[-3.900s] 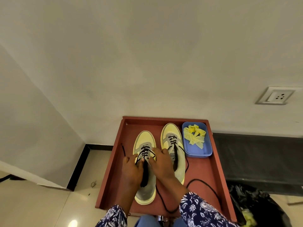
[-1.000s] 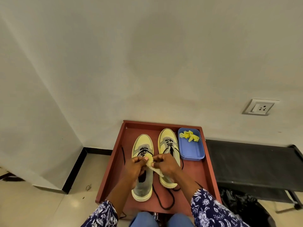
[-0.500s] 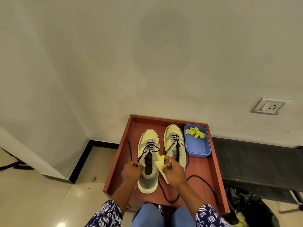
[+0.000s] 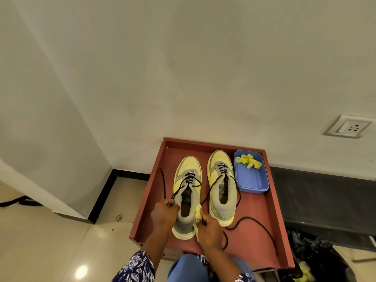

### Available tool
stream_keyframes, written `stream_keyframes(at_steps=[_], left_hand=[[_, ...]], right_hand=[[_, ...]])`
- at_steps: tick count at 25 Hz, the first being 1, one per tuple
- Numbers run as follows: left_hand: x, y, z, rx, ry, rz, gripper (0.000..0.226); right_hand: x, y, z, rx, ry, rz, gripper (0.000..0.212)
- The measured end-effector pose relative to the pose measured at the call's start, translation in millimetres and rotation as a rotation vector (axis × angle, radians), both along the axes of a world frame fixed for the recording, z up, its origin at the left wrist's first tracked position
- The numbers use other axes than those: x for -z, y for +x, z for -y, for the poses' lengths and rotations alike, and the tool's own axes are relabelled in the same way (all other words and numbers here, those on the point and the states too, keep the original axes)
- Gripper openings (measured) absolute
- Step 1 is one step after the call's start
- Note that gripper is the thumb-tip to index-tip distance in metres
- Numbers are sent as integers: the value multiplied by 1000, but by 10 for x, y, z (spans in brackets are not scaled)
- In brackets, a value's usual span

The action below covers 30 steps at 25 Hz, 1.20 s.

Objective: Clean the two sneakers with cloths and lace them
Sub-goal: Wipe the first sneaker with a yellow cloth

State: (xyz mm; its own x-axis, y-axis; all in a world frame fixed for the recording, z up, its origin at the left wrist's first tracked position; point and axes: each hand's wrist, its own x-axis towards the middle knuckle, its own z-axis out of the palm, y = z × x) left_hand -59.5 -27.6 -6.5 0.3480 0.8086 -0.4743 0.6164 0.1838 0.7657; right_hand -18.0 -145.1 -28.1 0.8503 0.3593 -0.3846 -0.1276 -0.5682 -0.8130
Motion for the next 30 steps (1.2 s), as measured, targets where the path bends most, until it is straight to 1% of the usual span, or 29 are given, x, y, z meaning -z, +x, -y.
stream_keyframes(at_steps=[7,13,20,25,28,30], left_hand=[[36,-9,-47,-31,-18,37,21],[59,5,-69,-40,-16,35,18],[-6,99,-90,-19,42,-4,21],[-14,113,-74,-34,62,-19,18],[20,115,-53,-76,46,13,19],[16,112,-41,-52,51,22,17]], right_hand=[[-58,219,-187,1,-13,22,38],[-225,504,-438,-110,-112,138,39],[-252,668,-590,-272,-110,213,40],[-182,460,-382,-200,-100,206,43],[-143,264,-226,-152,-58,148,41],[-118,166,-141,-100,-11,93,39]])
